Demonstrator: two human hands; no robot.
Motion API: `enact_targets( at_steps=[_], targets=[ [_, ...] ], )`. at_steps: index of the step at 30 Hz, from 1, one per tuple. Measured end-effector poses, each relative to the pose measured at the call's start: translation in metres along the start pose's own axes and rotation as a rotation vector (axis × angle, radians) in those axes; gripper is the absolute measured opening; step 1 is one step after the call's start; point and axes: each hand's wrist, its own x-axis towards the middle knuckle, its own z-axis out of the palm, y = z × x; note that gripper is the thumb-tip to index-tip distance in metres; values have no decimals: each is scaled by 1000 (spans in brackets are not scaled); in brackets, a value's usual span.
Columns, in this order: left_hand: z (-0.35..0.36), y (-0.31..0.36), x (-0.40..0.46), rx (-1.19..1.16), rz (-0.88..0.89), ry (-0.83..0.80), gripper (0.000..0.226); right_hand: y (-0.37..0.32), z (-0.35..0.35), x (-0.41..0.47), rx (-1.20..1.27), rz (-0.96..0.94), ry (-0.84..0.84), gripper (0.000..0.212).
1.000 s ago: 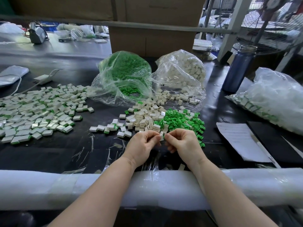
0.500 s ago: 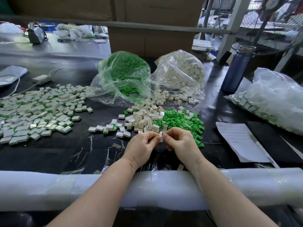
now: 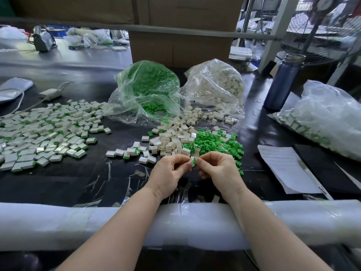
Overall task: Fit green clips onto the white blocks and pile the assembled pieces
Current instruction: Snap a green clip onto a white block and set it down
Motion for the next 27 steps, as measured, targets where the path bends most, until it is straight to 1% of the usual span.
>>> enact_targets(
  at_steps=[3,9,15,20,22,27],
  targets=[
    [-1,0,0,-11,-20,-24,8,0,3,0,-55,-3,-6,14],
    [0,-3,0,77,-7,-54,14,-1,3,0,-158,5,-44,21],
    [2,-3,-1,191,55,-20,14,0,2,1,-154,15,-40,20],
    [1,0,-2,118,22,-38,13,-2,1,-1,-142,8,-52,19],
    [0,1,-2,125,24,-38,13,-2,1,-1,-138,11,-50,19],
    [2,3,-4,243,90,2,13,-1,2,0,-164,16,-38,22]
  ],
)
